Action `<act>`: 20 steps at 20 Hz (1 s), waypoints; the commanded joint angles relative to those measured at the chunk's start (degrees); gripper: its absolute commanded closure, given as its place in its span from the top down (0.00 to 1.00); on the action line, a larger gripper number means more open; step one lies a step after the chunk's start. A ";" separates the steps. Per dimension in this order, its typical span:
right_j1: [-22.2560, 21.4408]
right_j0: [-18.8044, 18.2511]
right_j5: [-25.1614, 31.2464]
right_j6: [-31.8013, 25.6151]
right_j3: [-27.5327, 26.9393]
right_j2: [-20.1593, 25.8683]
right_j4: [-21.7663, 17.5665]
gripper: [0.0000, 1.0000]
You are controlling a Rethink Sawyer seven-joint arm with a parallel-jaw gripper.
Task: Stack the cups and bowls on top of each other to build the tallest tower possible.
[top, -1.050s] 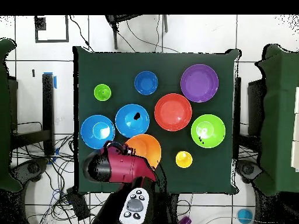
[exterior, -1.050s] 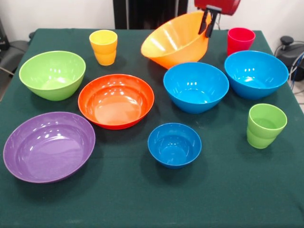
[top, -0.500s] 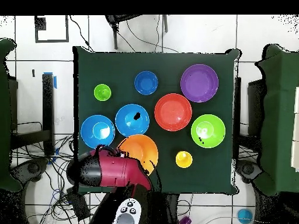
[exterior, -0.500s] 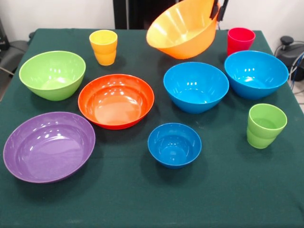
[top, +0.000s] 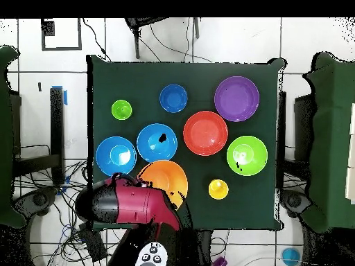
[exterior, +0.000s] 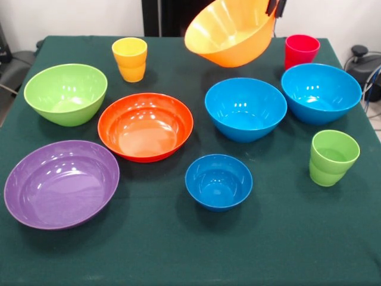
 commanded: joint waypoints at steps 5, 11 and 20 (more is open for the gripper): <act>-3.06 0.23 11.86 1.18 -6.48 0.96 -4.77 0.00; -3.75 -1.41 15.16 -0.17 -9.06 1.64 -5.66 0.00; -3.49 -4.71 18.50 -3.05 -13.11 3.77 -6.86 0.00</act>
